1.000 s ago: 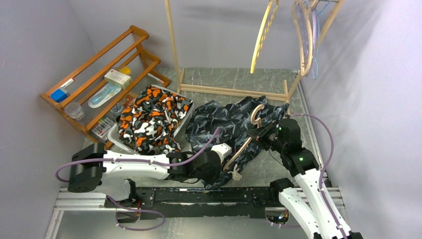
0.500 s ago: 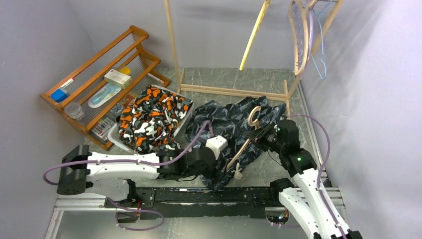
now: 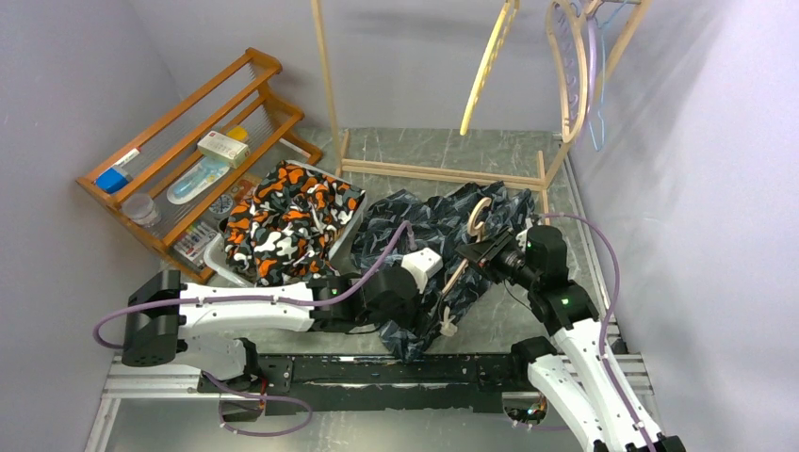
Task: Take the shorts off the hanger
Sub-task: Remove the shorts from the hanger, then place the hanger on the clothes rod.
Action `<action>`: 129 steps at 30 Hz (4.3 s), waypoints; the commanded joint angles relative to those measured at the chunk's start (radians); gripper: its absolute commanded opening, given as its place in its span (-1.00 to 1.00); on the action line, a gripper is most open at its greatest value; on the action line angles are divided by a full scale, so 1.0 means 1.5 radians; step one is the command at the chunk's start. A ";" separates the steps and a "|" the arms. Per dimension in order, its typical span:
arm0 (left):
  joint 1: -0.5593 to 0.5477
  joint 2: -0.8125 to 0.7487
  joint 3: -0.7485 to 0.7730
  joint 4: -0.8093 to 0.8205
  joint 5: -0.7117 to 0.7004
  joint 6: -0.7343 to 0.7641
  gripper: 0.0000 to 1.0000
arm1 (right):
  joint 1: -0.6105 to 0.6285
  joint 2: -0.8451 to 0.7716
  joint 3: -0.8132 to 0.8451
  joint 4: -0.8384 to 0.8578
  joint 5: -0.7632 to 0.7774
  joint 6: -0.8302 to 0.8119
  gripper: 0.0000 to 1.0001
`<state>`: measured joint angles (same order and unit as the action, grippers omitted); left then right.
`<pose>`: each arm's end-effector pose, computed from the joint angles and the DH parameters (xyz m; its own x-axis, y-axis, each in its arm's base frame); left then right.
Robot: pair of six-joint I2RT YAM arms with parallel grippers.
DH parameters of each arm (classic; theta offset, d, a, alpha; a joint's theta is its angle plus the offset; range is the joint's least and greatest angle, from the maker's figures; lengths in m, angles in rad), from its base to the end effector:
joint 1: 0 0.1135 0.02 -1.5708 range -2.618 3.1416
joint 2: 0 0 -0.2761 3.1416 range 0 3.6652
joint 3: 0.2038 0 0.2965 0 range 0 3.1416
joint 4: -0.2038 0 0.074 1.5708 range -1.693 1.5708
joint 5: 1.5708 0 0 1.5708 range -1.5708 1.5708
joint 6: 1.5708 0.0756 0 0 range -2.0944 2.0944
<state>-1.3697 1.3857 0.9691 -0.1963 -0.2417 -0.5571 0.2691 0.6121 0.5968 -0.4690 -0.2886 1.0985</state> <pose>0.0935 -0.3683 0.2375 -0.5799 0.2745 -0.7671 0.7136 0.6255 -0.3156 0.2015 0.0779 0.2595 -0.6474 0.7070 -0.2846 0.1733 0.5002 0.8484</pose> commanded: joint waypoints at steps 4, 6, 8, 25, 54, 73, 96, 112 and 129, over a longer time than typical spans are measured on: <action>0.020 -0.005 0.040 0.028 -0.008 0.034 0.16 | -0.001 -0.008 0.009 0.051 -0.045 0.020 -0.91; 0.023 0.000 0.047 0.005 -0.010 0.037 0.16 | -0.001 -0.013 0.001 0.084 -0.072 0.053 -0.91; 0.022 -0.001 0.048 -0.011 -0.005 0.035 0.16 | -0.001 -0.019 -0.010 0.126 -0.096 0.091 -0.91; 0.022 -0.089 0.038 -0.133 -0.125 0.000 -0.86 | -0.001 0.039 0.073 -0.010 -0.046 -0.042 0.19; 0.014 -0.121 0.131 -0.241 -0.011 0.021 -0.86 | 0.000 0.175 0.097 -0.016 0.118 -0.231 0.17; 0.010 -0.317 0.070 -0.409 -0.107 -0.081 -0.86 | -0.001 0.170 0.051 -0.074 0.358 -0.210 -1.00; 0.011 -0.308 0.052 -0.290 -0.173 -0.036 -0.86 | 0.000 0.076 0.038 0.123 -0.141 -0.124 0.28; 0.011 -0.269 0.015 -0.171 -0.197 -0.030 -0.86 | 0.250 0.119 0.021 0.438 -0.059 0.145 0.51; 0.008 -0.259 0.007 -0.156 -0.155 -0.040 -0.86 | 0.336 0.247 0.053 0.499 0.052 0.170 -0.47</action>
<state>-1.3529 1.0023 0.9840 -0.4759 -0.4725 -0.6167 0.7647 0.9627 0.6491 0.2287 -0.2279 1.3338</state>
